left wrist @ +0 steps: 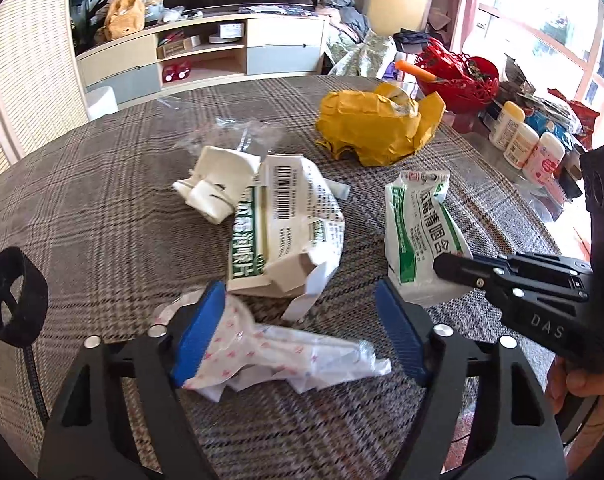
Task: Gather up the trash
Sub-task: 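Grasp the white barcode box with left tool while right tool grasps white-green packet, then lower both held items into the black bin and open both tools, then lift both open tools out of the bin back over the table, then grasp the pink star-print wrapper with right tool while left tool grasps white crumpled paper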
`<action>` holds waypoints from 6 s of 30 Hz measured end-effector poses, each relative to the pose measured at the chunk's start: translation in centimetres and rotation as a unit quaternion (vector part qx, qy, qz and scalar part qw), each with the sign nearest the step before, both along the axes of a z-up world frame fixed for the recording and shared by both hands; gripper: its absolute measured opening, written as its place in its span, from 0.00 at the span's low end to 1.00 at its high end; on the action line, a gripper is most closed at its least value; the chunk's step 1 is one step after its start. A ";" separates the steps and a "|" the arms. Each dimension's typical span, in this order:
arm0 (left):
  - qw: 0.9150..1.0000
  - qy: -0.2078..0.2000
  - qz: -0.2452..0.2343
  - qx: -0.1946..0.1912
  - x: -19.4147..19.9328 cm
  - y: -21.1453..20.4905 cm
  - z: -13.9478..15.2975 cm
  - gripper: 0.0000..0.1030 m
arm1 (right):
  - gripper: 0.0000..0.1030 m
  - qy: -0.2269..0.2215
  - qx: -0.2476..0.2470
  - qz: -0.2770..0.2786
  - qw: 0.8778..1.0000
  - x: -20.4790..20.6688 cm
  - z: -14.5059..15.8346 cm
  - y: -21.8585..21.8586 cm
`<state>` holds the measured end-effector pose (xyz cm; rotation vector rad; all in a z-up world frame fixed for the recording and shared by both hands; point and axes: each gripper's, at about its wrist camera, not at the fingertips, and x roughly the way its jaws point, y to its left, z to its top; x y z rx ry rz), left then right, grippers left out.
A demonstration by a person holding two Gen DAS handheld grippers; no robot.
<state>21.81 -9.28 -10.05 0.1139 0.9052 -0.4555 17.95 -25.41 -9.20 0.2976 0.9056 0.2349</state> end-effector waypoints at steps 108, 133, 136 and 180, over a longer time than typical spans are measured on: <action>0.994 0.054 0.100 -0.003 -13.0 11.6 -1.8 0.92 | 0.96 0.037 -0.027 -0.009 0.999 -10.3 -0.9 1.2; 0.992 0.065 0.104 0.009 -6.1 12.0 -1.6 0.92 | 0.60 -0.003 -0.006 0.127 0.992 1.7 2.3 9.1; 0.992 0.066 0.107 0.010 -5.8 12.5 -1.5 0.92 | 0.60 0.007 -0.022 0.153 0.988 2.3 1.8 10.7; 0.997 0.056 0.057 -0.003 -2.3 7.2 -1.4 0.92 | 0.19 0.015 -0.010 0.123 0.992 3.5 1.4 6.2</action>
